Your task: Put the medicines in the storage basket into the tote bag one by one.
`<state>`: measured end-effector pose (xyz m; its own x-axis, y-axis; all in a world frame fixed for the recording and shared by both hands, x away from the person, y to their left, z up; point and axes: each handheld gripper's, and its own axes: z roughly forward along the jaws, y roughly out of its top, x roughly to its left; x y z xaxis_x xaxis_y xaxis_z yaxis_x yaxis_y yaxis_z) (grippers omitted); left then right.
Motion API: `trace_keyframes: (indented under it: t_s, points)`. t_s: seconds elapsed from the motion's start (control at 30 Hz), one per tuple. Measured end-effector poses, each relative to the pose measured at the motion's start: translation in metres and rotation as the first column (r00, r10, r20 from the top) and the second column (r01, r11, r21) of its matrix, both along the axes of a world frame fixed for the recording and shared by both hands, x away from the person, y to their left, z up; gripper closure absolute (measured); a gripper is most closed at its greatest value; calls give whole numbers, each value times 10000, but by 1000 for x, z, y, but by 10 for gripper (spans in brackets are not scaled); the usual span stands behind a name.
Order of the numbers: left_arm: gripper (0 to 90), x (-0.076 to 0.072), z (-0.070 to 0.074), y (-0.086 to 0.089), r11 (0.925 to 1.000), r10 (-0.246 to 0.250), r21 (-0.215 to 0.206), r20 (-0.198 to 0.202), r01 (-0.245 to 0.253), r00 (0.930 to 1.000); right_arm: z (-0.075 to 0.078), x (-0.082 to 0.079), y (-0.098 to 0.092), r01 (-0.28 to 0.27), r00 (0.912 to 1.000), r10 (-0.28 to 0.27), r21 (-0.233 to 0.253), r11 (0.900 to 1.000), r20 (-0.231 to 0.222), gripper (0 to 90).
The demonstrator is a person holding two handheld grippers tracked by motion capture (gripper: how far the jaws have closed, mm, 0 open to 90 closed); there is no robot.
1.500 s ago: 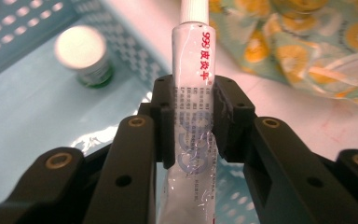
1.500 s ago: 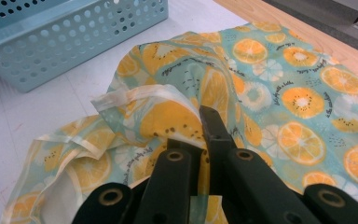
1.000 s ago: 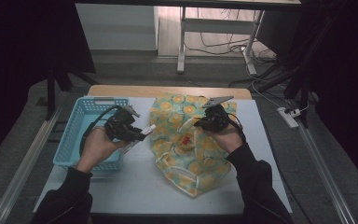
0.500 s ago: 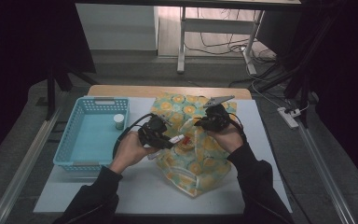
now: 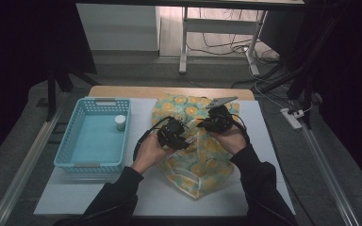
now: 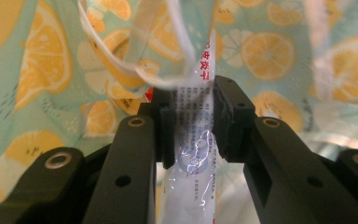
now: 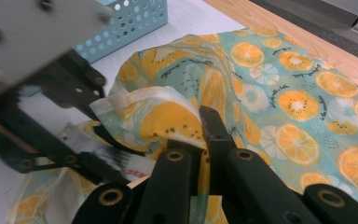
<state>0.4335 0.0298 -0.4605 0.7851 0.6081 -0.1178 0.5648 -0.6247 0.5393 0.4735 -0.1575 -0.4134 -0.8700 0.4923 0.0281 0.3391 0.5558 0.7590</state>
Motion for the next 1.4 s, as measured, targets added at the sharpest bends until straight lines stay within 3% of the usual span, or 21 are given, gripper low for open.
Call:
trace_keyframes:
  t_s: [0.5,0.9,1.1,1.4]
  points:
    - [713,25,-14,-12,9976,678,-162,485,-671,9965,-5,2,5,39,9999,-40,-97,9999,-106,890]
    - [711,43,-22,-16,9949,991,140,732,-1003,9924,-9,4,4,107,9998,-110,-201,9997,-150,891]
    - [711,49,-25,-14,9889,1428,279,891,-1458,9857,-12,5,5,136,9997,-140,-237,9996,-184,890]
    - [709,57,-31,-6,9856,1613,348,1001,-1655,9818,-16,7,8,141,9996,-147,-229,9996,-228,891]
